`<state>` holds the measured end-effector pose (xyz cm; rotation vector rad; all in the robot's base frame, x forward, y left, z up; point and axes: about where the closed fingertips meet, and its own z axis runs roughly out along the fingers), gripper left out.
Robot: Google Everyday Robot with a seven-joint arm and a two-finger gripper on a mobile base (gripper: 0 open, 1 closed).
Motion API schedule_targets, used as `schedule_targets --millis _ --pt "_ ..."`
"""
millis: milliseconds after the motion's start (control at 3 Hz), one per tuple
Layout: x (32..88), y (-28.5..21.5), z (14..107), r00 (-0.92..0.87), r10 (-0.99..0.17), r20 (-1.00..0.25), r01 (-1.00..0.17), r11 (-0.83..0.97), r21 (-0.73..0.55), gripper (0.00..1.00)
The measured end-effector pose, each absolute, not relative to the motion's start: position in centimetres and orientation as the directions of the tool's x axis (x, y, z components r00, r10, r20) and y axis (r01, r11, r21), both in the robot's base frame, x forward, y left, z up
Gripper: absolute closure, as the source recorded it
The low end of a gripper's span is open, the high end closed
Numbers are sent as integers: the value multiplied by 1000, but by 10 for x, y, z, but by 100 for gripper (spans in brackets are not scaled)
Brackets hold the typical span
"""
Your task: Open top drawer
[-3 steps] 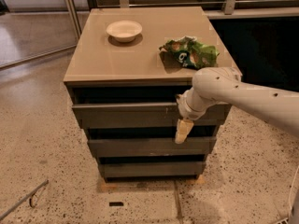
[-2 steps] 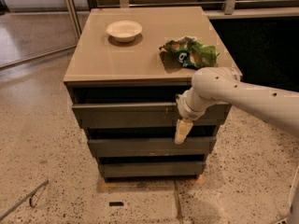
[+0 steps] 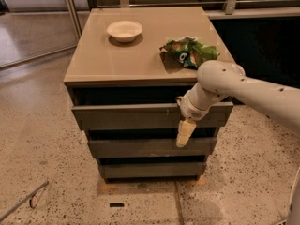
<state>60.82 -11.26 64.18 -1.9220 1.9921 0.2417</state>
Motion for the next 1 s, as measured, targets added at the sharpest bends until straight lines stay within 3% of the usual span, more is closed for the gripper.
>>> schedule_targets --millis 1000 --pt "556 -117 675 -40 -919 -393 -998 16 64 0"
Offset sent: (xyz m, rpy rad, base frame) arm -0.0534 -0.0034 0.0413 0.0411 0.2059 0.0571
